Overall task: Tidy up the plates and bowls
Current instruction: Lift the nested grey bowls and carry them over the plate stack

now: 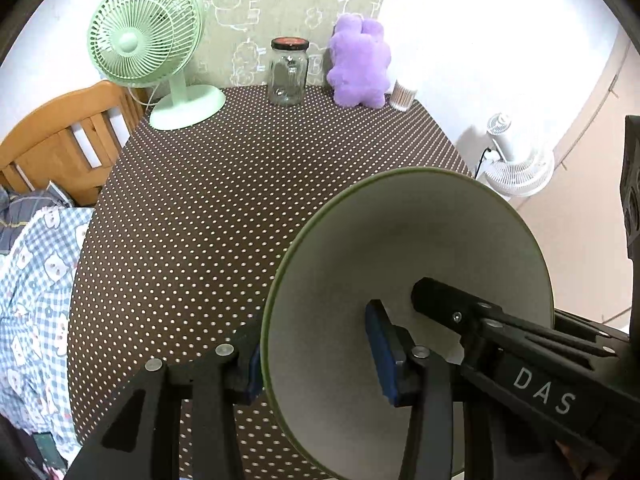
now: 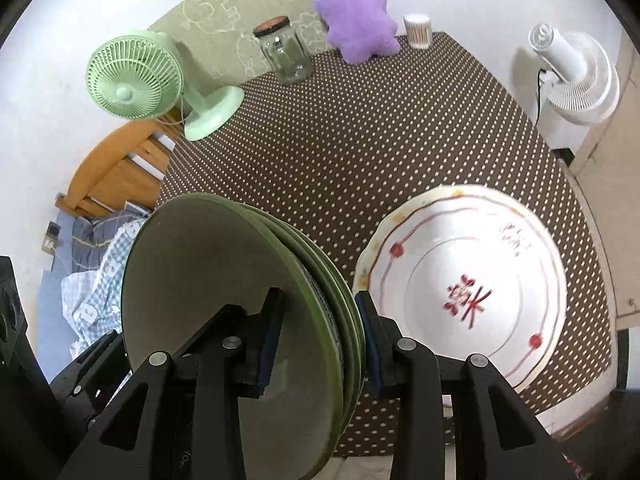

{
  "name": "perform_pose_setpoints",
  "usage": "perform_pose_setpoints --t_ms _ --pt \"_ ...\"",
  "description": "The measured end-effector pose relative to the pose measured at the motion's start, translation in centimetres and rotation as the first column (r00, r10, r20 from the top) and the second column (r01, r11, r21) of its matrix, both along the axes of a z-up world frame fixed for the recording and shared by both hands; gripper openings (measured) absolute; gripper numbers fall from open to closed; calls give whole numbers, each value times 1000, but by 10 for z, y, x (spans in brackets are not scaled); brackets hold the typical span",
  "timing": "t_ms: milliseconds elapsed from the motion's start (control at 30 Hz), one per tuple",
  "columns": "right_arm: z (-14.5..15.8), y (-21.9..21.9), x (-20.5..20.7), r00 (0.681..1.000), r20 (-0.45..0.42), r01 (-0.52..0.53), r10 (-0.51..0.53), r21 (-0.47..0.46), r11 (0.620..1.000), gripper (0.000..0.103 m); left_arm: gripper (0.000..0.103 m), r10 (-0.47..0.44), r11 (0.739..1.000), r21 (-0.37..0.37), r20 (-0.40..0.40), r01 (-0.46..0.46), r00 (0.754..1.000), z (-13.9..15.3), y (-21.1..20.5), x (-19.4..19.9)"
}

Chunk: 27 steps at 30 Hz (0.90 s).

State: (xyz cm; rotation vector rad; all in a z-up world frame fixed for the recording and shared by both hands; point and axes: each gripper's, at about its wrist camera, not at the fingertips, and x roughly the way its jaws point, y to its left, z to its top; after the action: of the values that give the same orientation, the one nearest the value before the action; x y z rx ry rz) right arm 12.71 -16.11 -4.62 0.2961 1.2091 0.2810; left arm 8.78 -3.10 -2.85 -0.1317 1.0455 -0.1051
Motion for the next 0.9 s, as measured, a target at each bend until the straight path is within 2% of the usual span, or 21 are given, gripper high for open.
perform_pose_setpoints --t_ms 333,900 --pt "8 -42 5 998 14 -58 58 -3 998 39 43 59 998 -11 5 -59 998 5 -37 0" --pt "-8 -100 23 996 -30 -80 79 -26 996 39 43 89 995 -39 -46 -91 995 -12 -96 15"
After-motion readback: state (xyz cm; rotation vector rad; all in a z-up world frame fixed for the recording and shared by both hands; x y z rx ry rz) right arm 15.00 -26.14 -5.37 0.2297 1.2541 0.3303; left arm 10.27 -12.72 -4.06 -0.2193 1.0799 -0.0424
